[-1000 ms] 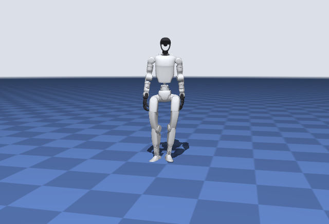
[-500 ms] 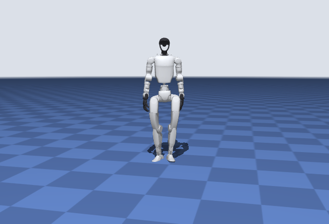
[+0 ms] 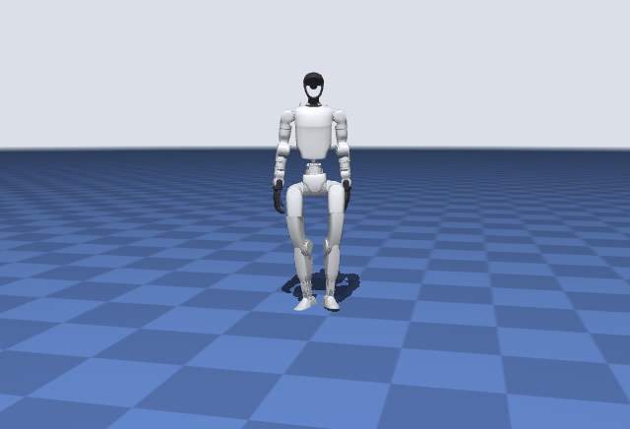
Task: In place motions
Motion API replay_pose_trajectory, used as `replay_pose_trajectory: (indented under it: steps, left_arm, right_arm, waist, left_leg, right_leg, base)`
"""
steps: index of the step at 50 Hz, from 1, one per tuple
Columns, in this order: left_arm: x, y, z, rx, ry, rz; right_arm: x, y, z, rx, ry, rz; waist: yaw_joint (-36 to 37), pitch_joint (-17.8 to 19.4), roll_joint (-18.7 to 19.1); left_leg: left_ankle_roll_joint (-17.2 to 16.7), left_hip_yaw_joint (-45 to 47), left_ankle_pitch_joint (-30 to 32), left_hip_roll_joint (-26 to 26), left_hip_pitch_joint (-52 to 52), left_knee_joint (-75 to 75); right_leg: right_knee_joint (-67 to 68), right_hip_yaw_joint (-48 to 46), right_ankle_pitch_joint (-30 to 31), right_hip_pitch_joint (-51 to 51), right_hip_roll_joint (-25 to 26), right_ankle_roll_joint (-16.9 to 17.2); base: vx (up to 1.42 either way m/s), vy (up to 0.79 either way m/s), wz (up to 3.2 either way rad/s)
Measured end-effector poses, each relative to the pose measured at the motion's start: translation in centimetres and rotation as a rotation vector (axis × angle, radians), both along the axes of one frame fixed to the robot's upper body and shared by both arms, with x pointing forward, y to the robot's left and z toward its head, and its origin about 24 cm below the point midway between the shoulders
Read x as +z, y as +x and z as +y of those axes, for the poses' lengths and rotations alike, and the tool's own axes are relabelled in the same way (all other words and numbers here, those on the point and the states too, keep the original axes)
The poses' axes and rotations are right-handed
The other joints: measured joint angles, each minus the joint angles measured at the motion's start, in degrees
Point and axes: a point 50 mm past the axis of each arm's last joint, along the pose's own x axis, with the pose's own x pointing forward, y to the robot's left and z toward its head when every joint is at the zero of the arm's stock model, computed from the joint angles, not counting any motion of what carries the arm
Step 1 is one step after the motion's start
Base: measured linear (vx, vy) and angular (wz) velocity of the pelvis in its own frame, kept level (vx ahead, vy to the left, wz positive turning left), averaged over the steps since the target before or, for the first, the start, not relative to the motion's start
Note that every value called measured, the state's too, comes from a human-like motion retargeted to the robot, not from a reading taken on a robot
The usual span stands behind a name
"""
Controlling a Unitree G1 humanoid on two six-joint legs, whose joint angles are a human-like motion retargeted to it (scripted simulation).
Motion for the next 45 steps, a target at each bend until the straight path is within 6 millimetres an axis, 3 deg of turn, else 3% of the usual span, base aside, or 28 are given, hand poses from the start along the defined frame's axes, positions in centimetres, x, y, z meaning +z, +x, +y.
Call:
replay_pose_trajectory:
  steps: [16, 27, 33, 37, 40, 42, 45]
  left_arm:
    - [0.1, 0.1, 0.9, 0.011, 0.027, -0.002]
    - [-0.1, 0.9, -0.3, 0.073, 0.005, -0.035]
    - [-0.1, 0.3, -1.0, 0.078, -0.008, -0.017]
    - [-0.1, -0.5, -1.1, 0.096, 0.024, -0.011]
    - [0.0, -1.5, -1.3, 0.132, 0.042, 0.009]
    - [0.1, -2.0, -1.3, 0.154, 0.042, 0.026]
    - [0.2, -2.6, -1.3, 0.172, 0.037, 0.053]
  right_arm:
    - [0.0, 0.4, 0.2, -0.001, 0.013, -0.017]
    - [0.1, 0.7, -0.9, -0.02, -0.016, -0.027]
    - [0.2, 0.9, -1.3, -0.05, -0.029, -0.037]
    - [0.2, 1.0, -1.3, -0.05, -0.025, -0.04]
    - [0.2, 0.9, -1.3, -0.041, -0.026, -0.035]
    - [0.2, 0.9, -1.3, -0.037, -0.023, -0.034]
    - [0.2, 0.9, -1.3, -0.036, -0.022, -0.036]
  waist:
    - [-1.25, 0.26, -1.12]
    - [-2.07, 0.57, -1.47]
    - [-1.3, 1.65, -1.48]
    - [0.33, 2.24, -1.89]
    - [2.31, 2.32, -1.82]
    - [3.4, 2.37, -1.47]
    - [2.59, 1.54, -0.69]
  left_leg:
    - [-3.16, 0.29, -3.24, 2.01, -1.22, 6.79]
    - [-6.13, -1.47, -5.74, 3.35, -7.01, 21.62]
    - [-3.62, -6.34, -2.51, 1.22, -9.54, 27.15]
    - [-0.73, -15.24, -1.17, -2.62, -10.3, 27.35]
    - [-0.74, -21.83, -0.8, -5.01, -9.04, 24.32]
    - [-0.74, -22.45, -1.82, -5.17, -7.12, 20.93]
    - [2.62, -17.41, -4.72, -4.02, -4.77, 15.73]
  right_leg:
    - [-0.11, 0.86, 0.66, 1.11, 0.45, -0.81]
    - [-0.3, 2.47, 2.23, 0.72, -0.42, -0.88]
    - [0.07, 6.03, 3.89, 0.12, -1.92, -0.99]
    - [0.31, 9.4, 5.37, -0.52, -3.52, -0.85]
    - [0.58, 12.79, 6.74, -1.42, -4.19, -0.78]
    - [0.76, 14.77, 7.69, -2.13, -4.19, -0.77]
    - [1.0, 16.13, 8.74, -3.37, -4.22, -0.5]
  base:
    - [0.0, -0.06, -0.03]
    - [0.0, 0.0, 0.0]
    - [-0.02, 0.08, -0.49]
    - [0.0, 0.12, -0.97]
    - [0.06, 0.15, -1.34]
    - [0.05, 0.17, -1.36]
    - [0.03, 0.16, -0.76]
